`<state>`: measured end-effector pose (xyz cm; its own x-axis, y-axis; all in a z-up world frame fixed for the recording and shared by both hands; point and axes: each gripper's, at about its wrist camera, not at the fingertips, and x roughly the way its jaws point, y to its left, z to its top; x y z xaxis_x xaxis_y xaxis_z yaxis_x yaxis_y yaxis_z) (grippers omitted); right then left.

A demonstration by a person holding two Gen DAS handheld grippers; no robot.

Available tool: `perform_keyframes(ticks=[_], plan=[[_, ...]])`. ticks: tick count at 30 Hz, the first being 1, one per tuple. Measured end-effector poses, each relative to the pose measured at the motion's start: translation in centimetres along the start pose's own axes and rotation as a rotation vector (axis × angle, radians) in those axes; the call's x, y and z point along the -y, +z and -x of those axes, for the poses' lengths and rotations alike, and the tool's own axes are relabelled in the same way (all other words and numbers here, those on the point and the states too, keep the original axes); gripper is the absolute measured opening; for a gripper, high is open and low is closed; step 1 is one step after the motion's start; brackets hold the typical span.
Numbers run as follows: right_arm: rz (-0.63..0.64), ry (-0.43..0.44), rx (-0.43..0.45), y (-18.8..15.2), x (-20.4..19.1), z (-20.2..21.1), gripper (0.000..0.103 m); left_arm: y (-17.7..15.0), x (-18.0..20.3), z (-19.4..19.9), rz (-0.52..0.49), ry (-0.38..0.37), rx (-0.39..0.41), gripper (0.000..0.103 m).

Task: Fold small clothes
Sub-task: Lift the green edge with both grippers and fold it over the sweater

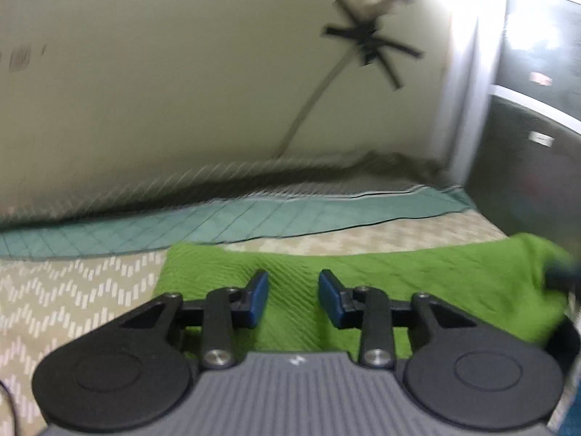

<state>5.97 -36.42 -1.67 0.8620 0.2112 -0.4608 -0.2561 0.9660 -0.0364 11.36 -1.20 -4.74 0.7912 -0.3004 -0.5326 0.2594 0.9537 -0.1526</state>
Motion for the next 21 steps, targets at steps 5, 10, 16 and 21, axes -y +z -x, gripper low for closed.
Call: perform_keyframes(ticks=[5, 10, 16, 21], plan=[[-0.139, 0.009, -0.05, -3.7, 2.9, 1.9, 0.012, -1.2, -1.4, 0.4, 0.076, -0.048, 0.046, 0.032], [-0.194, -0.014, 0.074, -0.4, 3.6, 1.7, 0.047, -1.1, -0.7, 0.5, 0.034, -0.042, 0.057, 0.036], [-0.116, -0.037, -0.083, 0.6, 2.7, -6.6, 0.026, 0.8, -0.4, -2.8, 0.011, 0.041, -0.006, 0.036], [-0.199, -0.066, -0.074, 1.6, 3.6, -7.8, 0.02, 1.7, -1.1, -4.6, 0.04, 0.062, -0.033, 0.036]])
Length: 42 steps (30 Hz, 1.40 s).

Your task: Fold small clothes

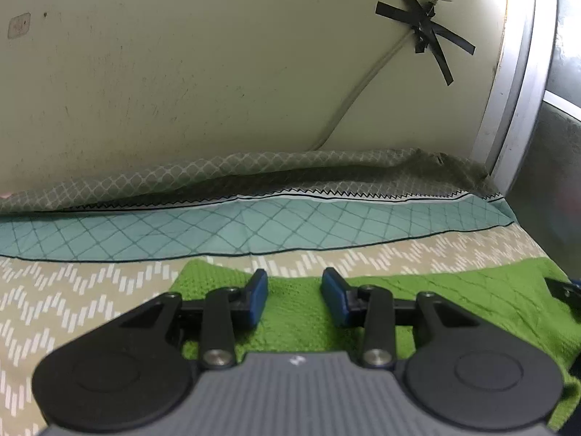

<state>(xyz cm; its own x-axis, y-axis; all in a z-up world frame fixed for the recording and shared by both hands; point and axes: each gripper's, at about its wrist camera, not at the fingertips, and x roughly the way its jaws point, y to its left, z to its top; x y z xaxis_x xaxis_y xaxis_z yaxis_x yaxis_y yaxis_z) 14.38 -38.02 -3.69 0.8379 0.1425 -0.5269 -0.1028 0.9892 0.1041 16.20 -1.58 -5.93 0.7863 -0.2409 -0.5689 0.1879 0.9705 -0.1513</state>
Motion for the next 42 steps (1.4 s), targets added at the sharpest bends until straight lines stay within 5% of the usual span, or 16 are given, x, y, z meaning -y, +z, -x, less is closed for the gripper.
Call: perform_keyframes(ticks=[3, 7, 11, 14, 16, 18, 24, 28, 31, 36, 42], plan=[[-0.007, -0.017, 0.013, -0.6, 0.3, 1.6, 0.041, -0.5, -0.2, 1.1, 0.004, -0.017, 0.013, 0.036], [-0.01, -0.023, 0.106, -1.6, -0.6, 5.5, 0.041, -1.1, -0.7, 4.4, 0.078, -0.074, 0.06, 0.037], [0.034, 0.068, 0.148, -2.2, -3.1, 8.1, 0.039, -2.6, -0.6, 7.8, 0.09, -0.19, 0.098, 0.037], [0.072, 0.127, 0.048, -3.3, -4.5, 7.1, 0.015, -3.7, -0.9, 8.5, 0.033, -0.123, 0.104, 0.037], [0.086, 0.123, -0.046, -4.8, -5.1, 5.9, 0.02, -3.9, -2.5, 7.9, 0.07, -0.046, 0.102, 0.036], [0.083, 0.11, -0.016, -5.7, -5.4, 6.6, 0.02, -4.0, -4.6, 6.2, 0.137, -0.012, 0.054, 0.032], [0.058, 0.102, 0.004, -5.4, -5.3, 7.1, 0.024, -4.3, -5.8, 6.0, 0.167, -0.034, 0.069, 0.029], [-0.109, 0.117, 0.081, -5.4, -3.2, 9.9, 0.035, -4.4, -6.3, 8.2, 0.218, -0.09, 0.127, 0.031], [-0.277, 0.116, 0.092, -5.7, -0.7, 11.1, 0.042, -3.8, -5.5, 9.0, 0.256, -0.2, 0.157, 0.029], [-0.671, 0.203, 0.031, -6.6, 3.9, 9.9, 0.044, -2.7, -1.6, 6.8, 0.263, -0.399, 0.052, 0.027], [-0.691, 0.186, -0.034, -5.7, 4.3, 8.0, 0.045, -3.2, 2.6, 3.3, 0.221, -0.531, -0.063, 0.016]])
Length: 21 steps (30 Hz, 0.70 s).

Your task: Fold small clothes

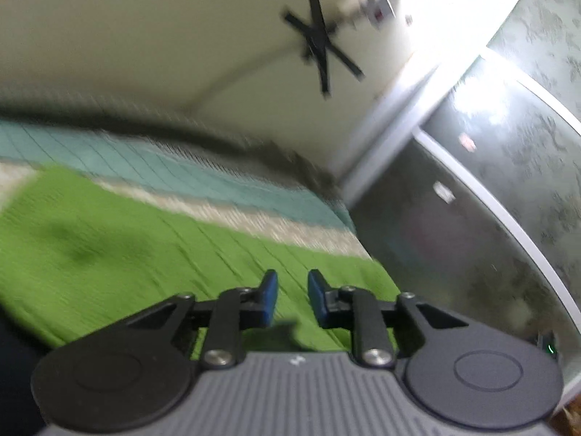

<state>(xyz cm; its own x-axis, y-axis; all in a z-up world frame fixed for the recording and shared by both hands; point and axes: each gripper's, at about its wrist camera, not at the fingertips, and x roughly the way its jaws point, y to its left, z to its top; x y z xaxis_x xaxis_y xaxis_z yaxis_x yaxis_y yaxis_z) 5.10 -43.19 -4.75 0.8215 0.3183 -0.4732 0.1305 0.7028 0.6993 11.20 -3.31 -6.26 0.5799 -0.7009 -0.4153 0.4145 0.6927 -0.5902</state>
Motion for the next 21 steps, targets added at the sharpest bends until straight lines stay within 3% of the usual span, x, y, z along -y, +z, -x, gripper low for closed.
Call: perform_keyframes(ticks=[2, 4, 7, 11, 12, 14, 17, 21], plan=[[-0.008, 0.002, -0.036, 0.3, 0.2, -1.1, 0.047, -1.6, 0.0, -1.9, -0.045, 0.059, -0.106, 0.007], [-0.003, 0.002, -0.033, 0.4, 0.4, -1.9, 0.047, -2.5, 0.0, -2.0, -0.115, 0.082, -0.103, 0.009], [-0.026, 0.026, -0.035, 0.9, 0.6, -2.8, 0.046, -2.5, -0.3, -2.1, -0.105, 0.078, -0.111, 0.009], [0.033, 0.008, -0.057, 0.5, -1.0, -4.4, 0.046, -2.9, -0.4, -2.0, -0.132, 0.085, -0.102, 0.009], [0.048, 0.016, -0.061, 0.4, -1.4, -4.6, 0.051, -3.0, -0.4, -2.0, -0.137, 0.087, -0.101, 0.009], [0.02, 0.039, -0.101, 0.3, -1.8, -5.0, 0.036, -2.7, -0.2, -2.0, -0.144, 0.089, -0.099, 0.009], [0.035, 0.09, -0.073, 0.7, -3.6, -3.7, 0.033, -2.7, 0.8, -1.9, -0.163, 0.098, -0.093, 0.009], [0.187, 0.169, -0.038, 0.9, -9.3, -2.2, 0.032, -2.8, 1.7, -1.1, -0.185, 0.095, -0.096, 0.008]])
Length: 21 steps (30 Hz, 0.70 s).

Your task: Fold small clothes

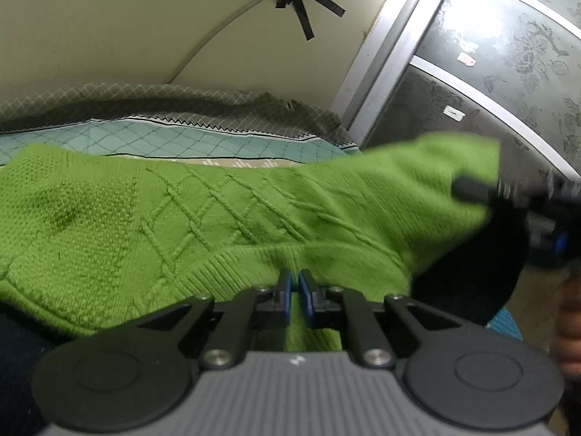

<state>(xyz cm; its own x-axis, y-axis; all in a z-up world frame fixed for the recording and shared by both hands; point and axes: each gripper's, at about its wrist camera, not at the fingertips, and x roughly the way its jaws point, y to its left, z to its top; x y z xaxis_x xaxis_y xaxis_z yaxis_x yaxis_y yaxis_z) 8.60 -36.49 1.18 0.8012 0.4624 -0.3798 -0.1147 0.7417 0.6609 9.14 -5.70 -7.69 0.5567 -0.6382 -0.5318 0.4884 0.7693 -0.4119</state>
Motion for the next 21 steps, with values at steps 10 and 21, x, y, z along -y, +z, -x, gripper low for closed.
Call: perform_keyframes(ticks=[10, 21], plan=[[0.386, 0.025, -0.126, -2.8, -11.9, -6.2, 0.033, 1.6, -8.0, 14.3, 0.211, 0.046, 0.37, 0.012], [0.629, 0.071, -0.414, -11.5, -17.4, -18.0, 0.045, 1.2, -12.3, 16.6, 0.34, 0.135, 0.433, 0.032]])
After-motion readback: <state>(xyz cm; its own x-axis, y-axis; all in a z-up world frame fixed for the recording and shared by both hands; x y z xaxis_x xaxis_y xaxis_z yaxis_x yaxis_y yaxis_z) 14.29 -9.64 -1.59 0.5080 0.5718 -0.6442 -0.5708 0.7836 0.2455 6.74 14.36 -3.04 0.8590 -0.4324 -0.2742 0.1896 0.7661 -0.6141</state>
